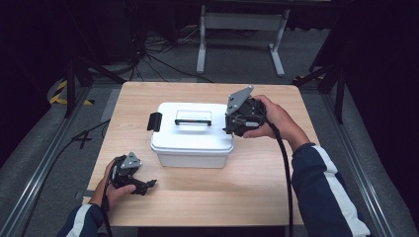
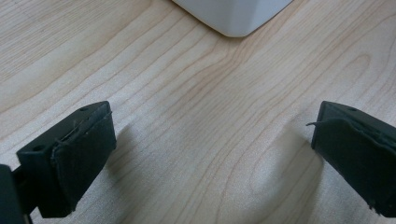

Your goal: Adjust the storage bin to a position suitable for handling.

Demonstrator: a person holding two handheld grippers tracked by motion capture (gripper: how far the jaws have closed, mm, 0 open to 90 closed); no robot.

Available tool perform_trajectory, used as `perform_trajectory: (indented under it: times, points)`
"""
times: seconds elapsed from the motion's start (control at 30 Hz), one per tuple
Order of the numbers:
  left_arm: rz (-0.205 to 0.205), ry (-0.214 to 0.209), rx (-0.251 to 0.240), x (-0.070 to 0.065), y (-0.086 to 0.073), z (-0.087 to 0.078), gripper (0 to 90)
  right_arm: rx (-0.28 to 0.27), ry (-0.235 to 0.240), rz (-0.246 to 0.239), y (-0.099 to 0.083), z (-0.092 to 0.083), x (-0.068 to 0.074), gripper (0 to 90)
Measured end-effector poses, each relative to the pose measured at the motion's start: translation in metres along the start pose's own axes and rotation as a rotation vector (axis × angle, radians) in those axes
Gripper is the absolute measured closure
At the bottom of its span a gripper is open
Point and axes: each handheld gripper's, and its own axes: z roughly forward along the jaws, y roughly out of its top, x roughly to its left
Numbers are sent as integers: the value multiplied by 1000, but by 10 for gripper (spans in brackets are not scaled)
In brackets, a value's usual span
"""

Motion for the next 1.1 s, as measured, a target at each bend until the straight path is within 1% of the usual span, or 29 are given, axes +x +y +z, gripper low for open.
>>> perform_trajectory:
  times: [0.03,0.1,0.17,0.3,0.37,0.43,0.53,0.6,0.77,0.87,0.9,0.93,0.97,1.03,1.1]
  points:
    - [1,0,-1,0,0,0,3,7,3,3,2,1,0,491]
    - [0,0,-1,0,0,0,3,8,4,-7,6,3,-1,500]
    - [3,3,-1,0,0,0,3,-2,21,-10,12,5,-3,518]
    - [0,0,0,0,0,0,3,19,28,-40,28,12,-5,527]
    - [1,0,1,0,0,0,3,18,38,-53,34,15,-6,536]
    - [3,2,-2,0,0,0,3,24,36,-64,39,18,-5,540]
    - [0,0,1,0,0,0,3,36,52,-70,46,23,-4,568]
    - [0,0,0,0,0,0,3,52,54,-65,51,26,-3,570]
    - [0,0,0,0,0,0,3,66,57,-84,60,34,-2,598]
    - [0,0,0,0,0,0,3,84,45,-95,63,38,-2,626]
    - [0,0,0,0,0,0,3,79,38,-105,63,39,-2,644]
    - [0,0,1,0,0,0,3,80,47,-96,63,40,-2,660]
    - [0,0,1,0,0,0,3,74,54,-104,64,41,-2,659]
    - [2,-3,8,0,0,-1,3,84,56,-99,64,44,-2,677]
    - [3,-3,8,0,0,-1,3,89,56,-108,64,46,-2,685]
